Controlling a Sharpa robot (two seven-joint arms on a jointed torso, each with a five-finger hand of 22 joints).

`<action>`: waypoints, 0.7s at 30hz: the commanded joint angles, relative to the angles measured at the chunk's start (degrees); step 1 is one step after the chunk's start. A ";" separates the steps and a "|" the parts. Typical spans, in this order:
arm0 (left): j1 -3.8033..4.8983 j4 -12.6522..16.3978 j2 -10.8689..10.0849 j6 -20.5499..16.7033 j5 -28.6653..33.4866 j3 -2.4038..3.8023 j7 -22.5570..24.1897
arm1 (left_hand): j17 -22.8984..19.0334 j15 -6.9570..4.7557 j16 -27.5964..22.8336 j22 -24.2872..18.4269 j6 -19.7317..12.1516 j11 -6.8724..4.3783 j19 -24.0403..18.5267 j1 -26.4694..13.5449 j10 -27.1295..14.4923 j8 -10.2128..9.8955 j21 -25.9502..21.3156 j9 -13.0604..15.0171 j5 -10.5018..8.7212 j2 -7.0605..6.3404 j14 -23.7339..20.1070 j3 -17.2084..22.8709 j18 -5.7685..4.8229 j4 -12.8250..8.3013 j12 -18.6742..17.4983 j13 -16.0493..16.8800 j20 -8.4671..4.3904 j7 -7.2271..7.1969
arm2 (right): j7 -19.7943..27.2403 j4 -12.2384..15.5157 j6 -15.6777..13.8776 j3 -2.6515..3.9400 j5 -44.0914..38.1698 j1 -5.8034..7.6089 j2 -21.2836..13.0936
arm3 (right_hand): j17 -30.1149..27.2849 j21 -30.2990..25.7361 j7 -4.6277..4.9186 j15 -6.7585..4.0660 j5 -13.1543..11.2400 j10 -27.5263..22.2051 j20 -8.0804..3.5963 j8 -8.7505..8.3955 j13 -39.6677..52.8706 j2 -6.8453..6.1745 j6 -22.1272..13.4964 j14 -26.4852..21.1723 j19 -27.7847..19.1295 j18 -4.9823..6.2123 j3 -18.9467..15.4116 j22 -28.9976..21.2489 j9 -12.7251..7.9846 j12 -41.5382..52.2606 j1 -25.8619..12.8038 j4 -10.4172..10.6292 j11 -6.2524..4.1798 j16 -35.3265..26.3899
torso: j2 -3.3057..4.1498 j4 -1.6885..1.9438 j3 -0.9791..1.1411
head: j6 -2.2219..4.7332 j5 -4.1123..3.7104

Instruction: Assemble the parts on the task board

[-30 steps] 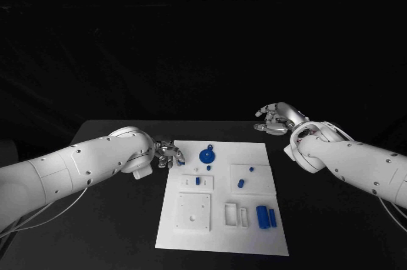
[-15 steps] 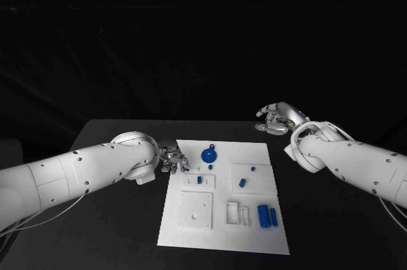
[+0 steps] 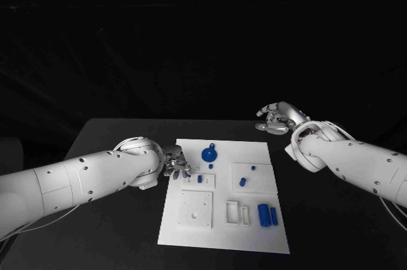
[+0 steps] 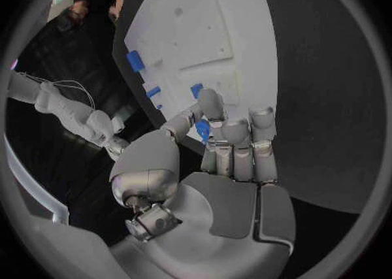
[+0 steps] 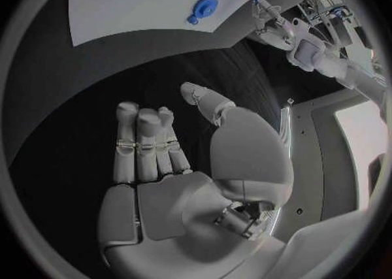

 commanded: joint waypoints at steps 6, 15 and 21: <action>-0.58 -0.27 0.32 -0.93 -3.57 -0.71 -0.19 | 0.13 -1.20 0.34 0.71 5.82 0.00 0.55 -0.15 0.39 0.36 0.48 0.04 0.27 0.72 1.70 0.34 0.45 0.05 0.45 0.19 -5.79 -1.97 | 0.18 0.28 0.72 0.02 -0.39 -0.03 0.06 | -0.04 -0.21 0.41 -0.06 0.41 -0.50 -0.02 0.24 -0.09 0.37 -0.13 -0.21 0.21 1.71 0.18 1.08 -0.10 0.33 -0.11 -0.34 0.08 0.28 | 0.09 -0.22 0.08 | -0.16 0.07; -1.06 -1.36 1.19 -1.26 -4.93 -0.88 -0.08 | 0.16 -1.20 0.37 0.70 5.94 -0.02 0.66 -0.23 0.39 0.40 0.53 0.03 0.09 0.71 1.84 0.34 0.47 0.14 0.64 0.29 -5.81 -2.00 | 0.19 0.26 0.72 0.02 -0.37 -0.03 0.00 | -0.05 -0.21 0.41 -0.06 0.45 -0.51 -0.02 0.24 -0.12 0.40 -0.14 -0.21 0.21 1.71 0.17 1.08 -0.10 0.35 -0.12 -0.35 0.08 0.28 | 0.06 -0.07 0.02 | -0.31 -0.25; -1.65 -1.99 1.66 -1.38 -5.46 -1.04 -0.11 | 0.18 -1.23 0.41 0.70 5.99 -0.04 0.72 -0.23 0.40 0.42 0.57 0.02 -0.02 0.65 1.92 0.36 0.49 0.13 0.77 0.36 -5.83 -2.02 | 0.16 0.27 0.79 0.02 -0.37 -0.03 -0.01 | -0.05 -0.21 0.42 -0.05 0.45 -0.51 -0.02 0.24 -0.14 0.40 -0.14 -0.22 0.22 1.71 0.15 1.08 -0.10 0.37 -0.14 -0.36 0.08 0.28 | 0.06 0.02 0.05 | -0.40 -0.29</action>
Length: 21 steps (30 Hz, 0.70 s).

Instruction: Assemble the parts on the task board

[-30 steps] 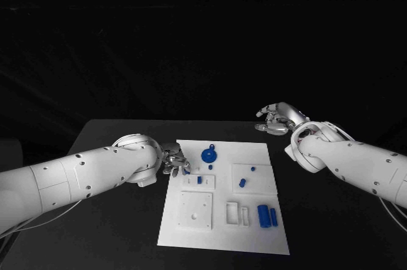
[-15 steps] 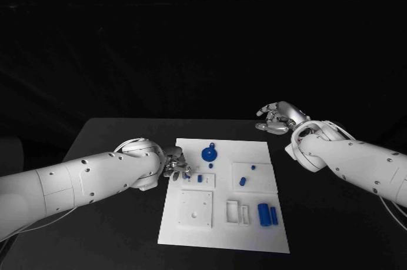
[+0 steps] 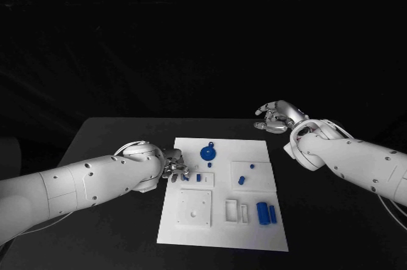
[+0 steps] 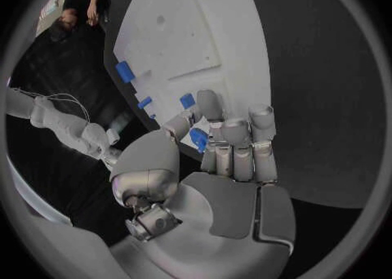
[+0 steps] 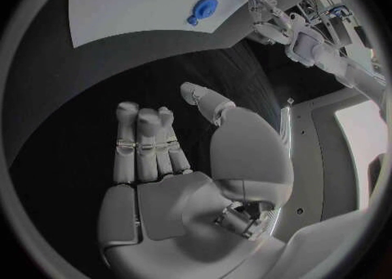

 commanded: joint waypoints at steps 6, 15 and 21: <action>-0.34 -0.31 0.35 -0.15 -1.48 -0.01 0.08 | 0.09 -1.15 0.18 0.71 5.71 -0.16 0.36 -0.02 0.24 0.18 0.38 0.02 -0.13 0.34 1.26 0.28 0.53 0.12 0.42 0.12 -5.83 -1.93 | 0.09 0.06 0.85 0.02 -0.36 -0.01 -0.02 | -0.07 -0.21 0.40 -0.04 0.15 -0.53 -0.09 0.23 -0.14 0.40 0.07 -0.23 0.15 1.71 -0.08 1.07 -0.07 0.39 -0.23 -0.18 0.10 0.17 | -0.03 0.09 -0.06 | -0.09 -0.15; -0.33 -0.43 0.60 0.11 -2.22 -0.04 -0.04 | 0.10 -1.16 0.17 0.71 5.71 -0.16 0.36 -0.03 0.21 0.18 0.38 0.01 -0.32 0.31 1.27 0.31 0.54 0.16 0.50 0.16 -5.84 -1.94 | 0.13 0.06 0.81 0.02 -0.36 -0.01 0.01 | -0.08 -0.21 0.41 -0.04 0.07 -0.53 -0.08 0.23 -0.17 0.44 0.07 -0.23 0.16 1.71 -0.12 1.07 -0.07 0.42 -0.27 -0.17 0.10 0.18 | -0.04 0.04 -0.03 | -0.11 -0.08; -0.33 -0.31 0.67 -0.28 -2.91 -0.04 0.48 | 0.11 -1.16 0.17 0.71 5.71 -0.17 0.36 0.02 0.18 0.17 0.39 0.00 -0.39 0.27 1.28 0.36 0.55 0.15 0.54 0.18 -5.84 -1.94 | 0.16 0.01 0.80 0.02 -0.34 -0.01 -0.01 | -0.08 -0.20 0.40 -0.04 0.05 -0.52 -0.09 0.24 -0.19 0.47 0.08 -0.22 0.18 1.71 -0.13 1.07 -0.07 0.44 -0.28 -0.17 0.09 0.18 | -0.07 0.16 -0.07 | -0.11 -0.11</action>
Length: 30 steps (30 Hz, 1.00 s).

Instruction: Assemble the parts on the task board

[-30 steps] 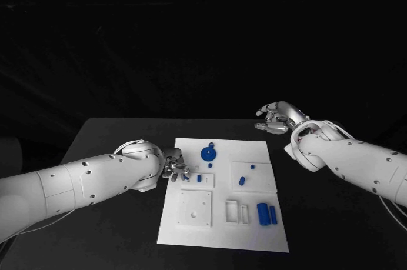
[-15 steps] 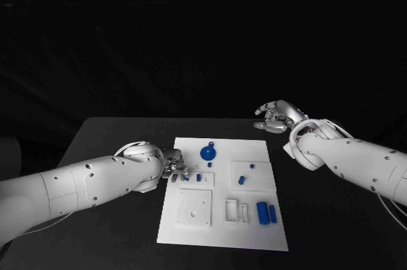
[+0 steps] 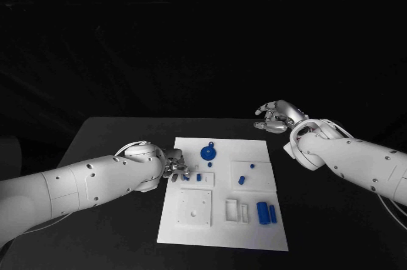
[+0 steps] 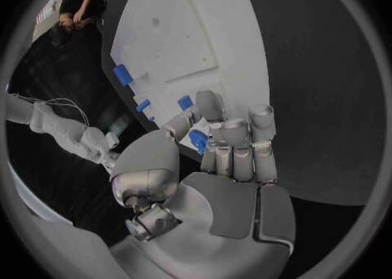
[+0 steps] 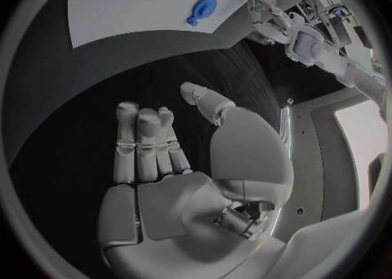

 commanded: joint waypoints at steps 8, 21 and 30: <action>-0.14 0.10 0.37 -0.30 -2.80 -0.13 0.70 | 0.08 -0.91 0.16 0.67 5.26 -0.28 0.36 0.01 0.02 0.17 0.39 -0.06 -0.29 0.25 0.74 0.32 0.54 0.16 0.27 0.10 -5.84 -1.88 | 0.31 -0.08 0.55 0.02 -0.30 -0.03 0.13 | -0.10 -0.18 0.33 -0.05 0.00 -0.26 -0.09 0.24 -0.18 0.55 -0.10 -0.17 0.23 1.71 -0.21 1.07 -0.08 0.28 -0.44 -0.07 -0.12 0.21 | -0.04 0.06 -0.01 | -0.05 -0.16; -0.15 0.91 0.29 -0.84 -2.64 -0.14 0.32 | 0.15 -0.95 0.26 0.70 5.39 -0.33 0.42 0.17 0.05 0.24 0.46 -0.06 -0.25 0.25 0.85 0.47 0.57 0.13 0.49 0.21 -5.86 -1.93 | 0.35 -0.15 0.53 0.02 -0.22 -0.12 0.11 | -0.11 -0.17 0.33 -0.05 0.01 -0.23 -0.11 0.24 -0.23 0.57 -0.11 -0.14 0.28 1.71 -0.24 1.07 -0.08 0.32 -0.50 -0.04 -0.13 0.23 | 0.02 0.01 -0.04 | 0.21 -0.27; -0.15 0.92 0.39 -1.61 -3.16 -0.14 0.47 | 0.17 -0.96 0.29 0.71 5.42 -0.34 0.45 0.18 0.05 0.25 0.49 -0.06 -0.17 0.27 0.88 0.49 0.57 0.15 0.57 0.25 -5.86 -1.94 | 0.39 -0.27 0.53 0.02 -0.22 -0.24 0.14 | -0.12 -0.16 0.33 -0.06 0.05 -0.22 -0.12 0.24 -0.26 0.58 -0.12 -0.12 0.29 1.71 -0.25 1.06 -0.09 0.35 -0.51 -0.04 -0.13 0.24 | -0.02 0.09 -0.04 | 0.05 -0.30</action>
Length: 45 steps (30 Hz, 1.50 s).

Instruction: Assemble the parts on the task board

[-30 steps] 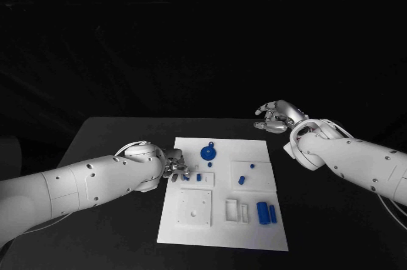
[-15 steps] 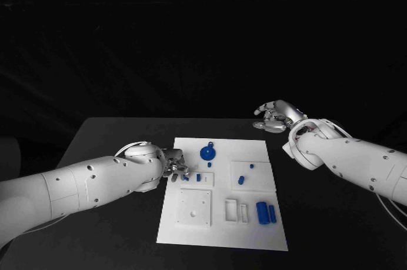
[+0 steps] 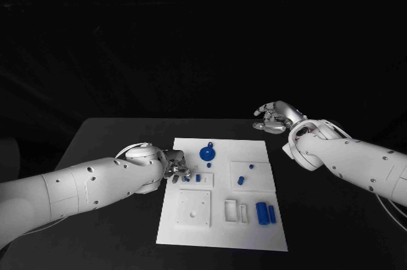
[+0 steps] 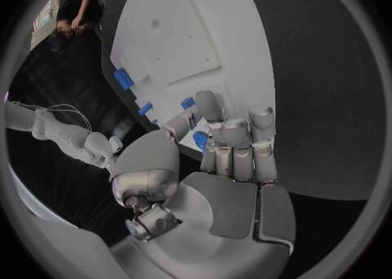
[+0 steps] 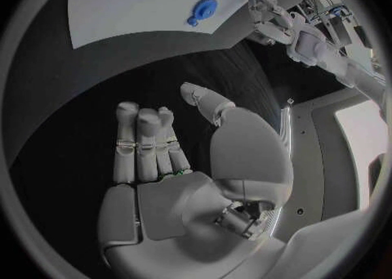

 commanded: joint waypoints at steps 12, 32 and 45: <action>-0.03 -0.23 0.11 -1.61 -2.17 -0.01 0.30 | 0.11 -1.06 0.33 0.75 5.21 -0.48 0.28 0.23 -0.12 0.14 0.31 0.06 0.04 0.49 0.62 0.32 0.59 0.05 0.41 0.15 -5.66 -1.76 | 0.34 -0.04 0.55 0.02 -0.24 -0.10 0.07 | -0.08 -0.16 0.26 -0.06 0.08 -0.22 -0.13 0.24 -0.13 0.35 -0.02 -0.11 0.31 1.71 -0.26 1.06 -0.09 0.38 -0.29 -0.05 -0.13 0.25 | 0.04 0.05 -0.04 | 0.02 0.08; -0.27 -0.22 0.27 -0.40 -2.19 -0.15 0.13 | 0.22 -1.11 0.47 0.77 5.32 -0.53 0.32 0.14 -0.13 0.19 0.39 0.06 -0.17 0.53 0.71 0.32 0.58 0.32 0.72 0.29 -5.64 -1.81 | 0.32 -0.06 0.69 0.02 -0.24 -0.12 0.04 | -0.10 -0.16 0.25 -0.07 0.17 -0.21 -0.16 0.25 -0.21 0.37 -0.01 -0.08 0.34 1.71 -0.29 1.06 -0.10 0.44 -0.32 -0.07 -0.14 0.26 | 0.04 -0.01 -0.04 | -0.20 0.17; -0.33 0.22 -0.31 0.01 -1.89 -1.23 0.17 | 0.28 -1.14 0.50 0.78 5.28 -0.56 0.27 0.07 -0.29 0.18 0.41 0.03 -0.01 0.73 0.66 0.46 0.62 0.46 0.92 0.37 -5.65 -1.83 | 0.32 -0.02 0.98 0.02 -0.02 -0.14 -0.07 | -0.12 -0.16 0.25 -0.07 0.23 -0.21 -0.17 0.24 -0.26 0.36 -0.02 -0.08 0.35 1.71 -0.33 1.06 -0.10 0.47 -0.36 -0.08 -0.14 0.26 | 0.02 0.02 -0.01 | -0.47 -0.06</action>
